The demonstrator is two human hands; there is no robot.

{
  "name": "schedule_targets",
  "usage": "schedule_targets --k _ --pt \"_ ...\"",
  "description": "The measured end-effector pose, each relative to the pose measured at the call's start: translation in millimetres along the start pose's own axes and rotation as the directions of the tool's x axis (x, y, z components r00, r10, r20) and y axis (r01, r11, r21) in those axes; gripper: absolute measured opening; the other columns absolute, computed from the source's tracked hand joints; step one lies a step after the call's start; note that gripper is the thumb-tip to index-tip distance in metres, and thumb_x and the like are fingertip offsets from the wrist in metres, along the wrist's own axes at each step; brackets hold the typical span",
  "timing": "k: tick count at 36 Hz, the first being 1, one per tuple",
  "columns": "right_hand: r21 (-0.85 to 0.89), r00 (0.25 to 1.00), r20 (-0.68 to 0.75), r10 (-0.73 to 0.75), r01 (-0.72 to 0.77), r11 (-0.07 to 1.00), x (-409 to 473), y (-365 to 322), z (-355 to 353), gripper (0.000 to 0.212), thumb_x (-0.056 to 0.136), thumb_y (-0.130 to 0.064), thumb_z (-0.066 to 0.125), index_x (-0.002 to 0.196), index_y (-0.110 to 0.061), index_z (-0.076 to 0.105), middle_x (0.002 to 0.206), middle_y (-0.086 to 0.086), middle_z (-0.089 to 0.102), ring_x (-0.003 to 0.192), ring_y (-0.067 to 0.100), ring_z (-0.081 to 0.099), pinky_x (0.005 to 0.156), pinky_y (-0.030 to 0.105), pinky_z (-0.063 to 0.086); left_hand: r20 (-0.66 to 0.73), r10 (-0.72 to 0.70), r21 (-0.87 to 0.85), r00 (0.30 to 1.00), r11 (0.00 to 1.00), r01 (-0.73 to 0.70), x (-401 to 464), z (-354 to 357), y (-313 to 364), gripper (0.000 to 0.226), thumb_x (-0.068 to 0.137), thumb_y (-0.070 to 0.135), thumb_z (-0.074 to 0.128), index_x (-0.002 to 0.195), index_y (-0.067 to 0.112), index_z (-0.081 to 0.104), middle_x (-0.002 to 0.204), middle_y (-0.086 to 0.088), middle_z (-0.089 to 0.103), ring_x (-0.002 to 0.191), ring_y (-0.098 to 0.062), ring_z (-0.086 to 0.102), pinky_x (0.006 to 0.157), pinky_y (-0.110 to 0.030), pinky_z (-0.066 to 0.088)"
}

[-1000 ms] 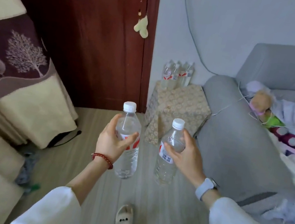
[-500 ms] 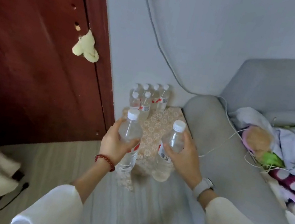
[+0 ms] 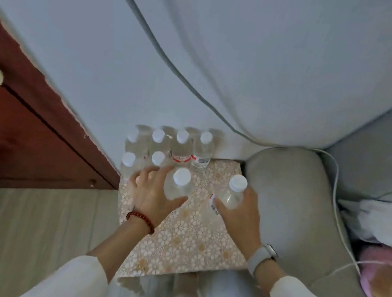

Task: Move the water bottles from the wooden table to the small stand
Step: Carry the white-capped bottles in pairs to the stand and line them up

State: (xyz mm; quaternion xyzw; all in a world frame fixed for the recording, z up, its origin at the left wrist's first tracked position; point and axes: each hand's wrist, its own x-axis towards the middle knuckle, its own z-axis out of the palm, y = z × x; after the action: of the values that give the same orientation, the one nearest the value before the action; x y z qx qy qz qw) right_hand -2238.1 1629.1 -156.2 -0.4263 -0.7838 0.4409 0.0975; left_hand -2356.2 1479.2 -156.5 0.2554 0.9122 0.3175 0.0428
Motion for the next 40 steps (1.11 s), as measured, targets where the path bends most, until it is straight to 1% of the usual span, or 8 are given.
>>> schedule_targets --k 9,13,15,23,29,36,38,40 --pt "-0.037 0.993 0.111 0.033 -0.029 0.999 80 43 46 0.055 0.063 -0.050 0.065 0.110 -0.024 0.054 0.111 0.002 0.059 0.095 0.012 0.061 0.079 0.031 0.055 0.115 0.335 0.369 0.935 0.859 -0.354 47 67 -30 0.067 0.046 0.053 0.080 0.103 0.021 0.061 0.093 0.008 0.072 0.113 -0.018 0.041 0.100 -0.050 0.015" --pt "-0.009 0.994 0.109 0.000 0.001 1.000 87 42 55 0.049 0.070 -0.028 0.072 0.113 -0.016 0.052 0.114 0.007 0.052 0.087 -0.005 0.045 0.074 -0.005 0.037 0.181 0.338 0.459 0.924 0.802 -0.383 50 78 -40 0.076 0.041 0.053 0.083 0.105 0.017 0.062 0.099 0.007 0.071 0.118 -0.020 0.039 0.100 -0.054 0.016" --pt "0.005 0.994 0.101 -0.031 0.031 1.000 89 44 58 0.049 0.071 -0.018 0.074 0.114 -0.010 0.052 0.116 0.010 0.049 0.087 -0.008 0.043 0.072 -0.011 0.028 0.180 0.316 0.483 0.932 0.797 -0.363 50 81 -44 0.077 0.041 0.050 0.084 0.106 0.016 0.061 0.102 0.006 0.070 0.120 -0.021 0.043 0.102 -0.054 0.015" --pt "0.019 0.980 0.190 -0.061 0.058 0.998 90 49 56 0.056 0.074 -0.025 0.073 0.121 -0.020 0.044 0.118 0.002 0.045 0.106 0.011 0.043 0.073 0.002 0.038 0.094 0.242 0.473 0.966 0.843 -0.257 49 74 -40 0.094 0.051 0.044 0.082 0.129 0.010 0.043 0.112 -0.001 0.067 0.127 -0.020 0.030 0.106 -0.060 0.002" --pt "-0.085 0.949 0.304 -0.085 0.116 0.990 77 56 50 0.064 0.076 -0.040 0.068 0.130 -0.025 0.037 0.122 0.000 0.053 0.108 0.015 0.053 0.082 0.026 0.051 0.116 0.322 0.430 0.940 0.837 -0.339 59 65 -40 0.065 0.055 0.031 0.083 0.112 0.024 0.052 0.098 0.003 0.071 0.116 -0.022 0.052 0.100 -0.069 0.016" --pt "0.059 0.984 0.128 -0.123 0.117 0.991 84 30 59 0.031 0.078 -0.026 0.070 0.104 -0.026 0.054 0.089 -0.021 0.055 0.085 -0.010 0.053 0.066 0.000 0.039 0.107 0.359 0.374 0.927 0.850 -0.372 70 69 -35 0.056 0.049 0.027 0.086 0.098 0.021 0.060 0.084 0.007 0.071 0.088 -0.015 0.067 0.107 -0.058 0.015" --pt "0.124 0.984 0.124 -0.126 0.111 0.986 90 23 65 0.030 0.077 -0.023 0.070 0.102 -0.026 0.054 0.091 -0.015 0.061 0.087 -0.007 0.056 0.071 0.003 0.042 0.099 0.344 0.378 0.934 0.855 -0.355 74 69 -34 0.055 0.050 0.028 0.086 0.097 0.021 0.060 0.081 0.008 0.071 0.082 -0.014 0.067 0.106 -0.058 0.019" --pt "0.168 0.987 0.126 -0.101 0.079 0.983 96 20 74 0.037 0.076 -0.025 0.070 0.109 -0.023 0.053 0.104 -0.003 0.063 0.099 0.009 0.058 0.085 0.020 0.048 0.096 0.320 0.387 0.943 0.860 -0.332 79 70 -33 0.054 0.052 0.030 0.085 0.098 0.022 0.059 0.080 0.008 0.071 0.079 -0.014 0.068 0.105 -0.057 0.022"
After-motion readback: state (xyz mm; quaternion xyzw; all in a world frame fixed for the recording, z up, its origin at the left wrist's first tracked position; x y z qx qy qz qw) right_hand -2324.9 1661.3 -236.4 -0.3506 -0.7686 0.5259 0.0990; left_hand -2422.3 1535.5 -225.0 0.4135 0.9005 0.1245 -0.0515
